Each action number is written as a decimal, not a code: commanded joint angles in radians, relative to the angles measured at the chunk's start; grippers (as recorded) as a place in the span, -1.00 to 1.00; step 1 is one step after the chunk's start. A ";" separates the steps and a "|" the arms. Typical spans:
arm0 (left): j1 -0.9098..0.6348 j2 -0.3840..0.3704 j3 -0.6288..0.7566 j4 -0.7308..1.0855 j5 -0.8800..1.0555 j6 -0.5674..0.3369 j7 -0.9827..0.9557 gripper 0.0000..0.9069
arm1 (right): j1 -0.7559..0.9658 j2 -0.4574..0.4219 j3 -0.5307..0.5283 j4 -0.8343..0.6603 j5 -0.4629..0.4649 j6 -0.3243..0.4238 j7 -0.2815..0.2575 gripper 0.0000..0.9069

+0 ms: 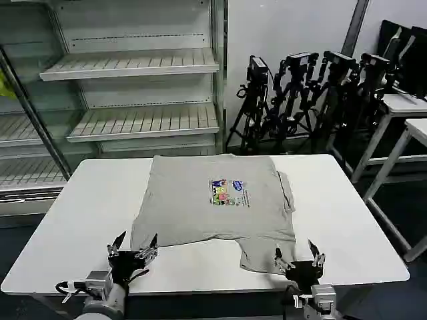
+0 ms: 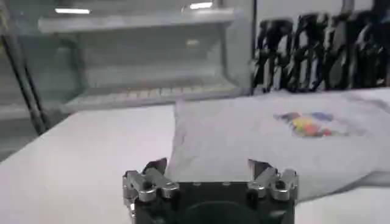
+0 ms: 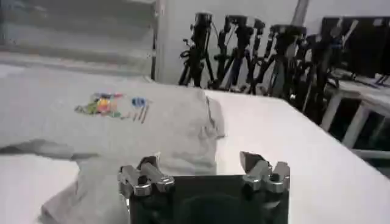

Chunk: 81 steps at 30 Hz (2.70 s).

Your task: Fold and organize the clothes.

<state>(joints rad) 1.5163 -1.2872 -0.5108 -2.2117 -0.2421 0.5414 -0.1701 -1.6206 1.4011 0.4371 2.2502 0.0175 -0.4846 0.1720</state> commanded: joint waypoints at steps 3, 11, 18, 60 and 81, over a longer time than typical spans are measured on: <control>-0.055 0.027 -0.005 0.140 -0.069 0.037 -0.015 1.00 | -0.019 0.007 -0.001 -0.047 0.003 -0.010 -0.004 1.00; -0.083 0.027 -0.003 0.173 -0.106 0.035 -0.012 -0.96 | -0.018 0.021 -0.032 -0.073 0.005 -0.012 -0.002 0.60; -0.080 0.022 0.006 0.166 -0.116 0.035 -0.011 -0.98 | -0.036 0.021 -0.051 -0.072 0.013 -0.006 -0.006 -1.00; 0.304 -0.025 -0.087 -0.325 -0.132 0.035 -0.028 -0.98 | -0.351 -0.058 0.016 0.368 0.014 0.115 0.020 -1.00; -0.137 0.150 -0.003 0.024 -0.235 0.011 -0.034 -0.98 | 0.358 -0.280 -0.037 -0.039 0.346 0.025 0.101 -1.00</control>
<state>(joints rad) 1.5486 -1.2098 -0.5381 -2.3240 -0.4504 0.5569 -0.2040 -1.5384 1.2173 0.4232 2.3691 0.2260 -0.4266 0.2497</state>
